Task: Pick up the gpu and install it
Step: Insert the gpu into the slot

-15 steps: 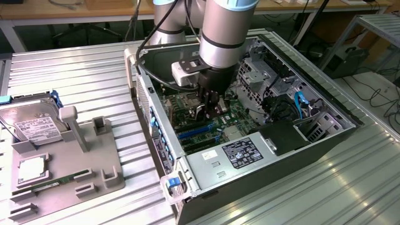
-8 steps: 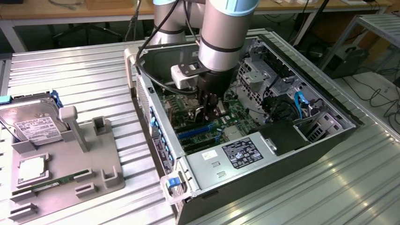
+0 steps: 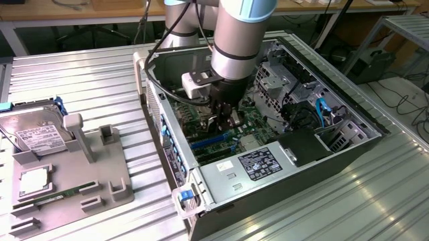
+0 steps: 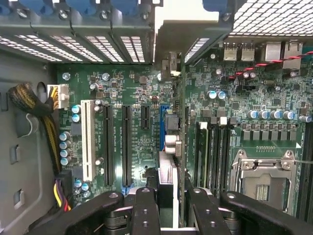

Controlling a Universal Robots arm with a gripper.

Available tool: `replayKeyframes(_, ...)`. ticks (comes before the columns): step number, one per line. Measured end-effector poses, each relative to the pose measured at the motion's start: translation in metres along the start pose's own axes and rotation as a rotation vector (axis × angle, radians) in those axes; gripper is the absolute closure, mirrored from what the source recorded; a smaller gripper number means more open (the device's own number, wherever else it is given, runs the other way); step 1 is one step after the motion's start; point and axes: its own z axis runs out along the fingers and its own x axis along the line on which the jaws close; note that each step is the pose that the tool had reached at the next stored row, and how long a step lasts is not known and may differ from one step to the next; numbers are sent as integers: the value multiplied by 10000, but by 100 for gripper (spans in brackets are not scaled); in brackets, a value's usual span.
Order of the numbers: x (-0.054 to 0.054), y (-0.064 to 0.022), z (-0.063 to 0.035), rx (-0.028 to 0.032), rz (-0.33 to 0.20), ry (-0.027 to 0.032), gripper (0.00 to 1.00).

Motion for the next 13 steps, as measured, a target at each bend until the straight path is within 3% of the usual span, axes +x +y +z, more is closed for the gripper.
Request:
replayKeyframes(6, 32, 6, 19, -1, 1, -5, 72)
replayKeyframes(9, 20, 12, 25, -1, 0, 52, 72)
replayKeyframes(13, 19, 15, 38, -1, -1, 64, 72)
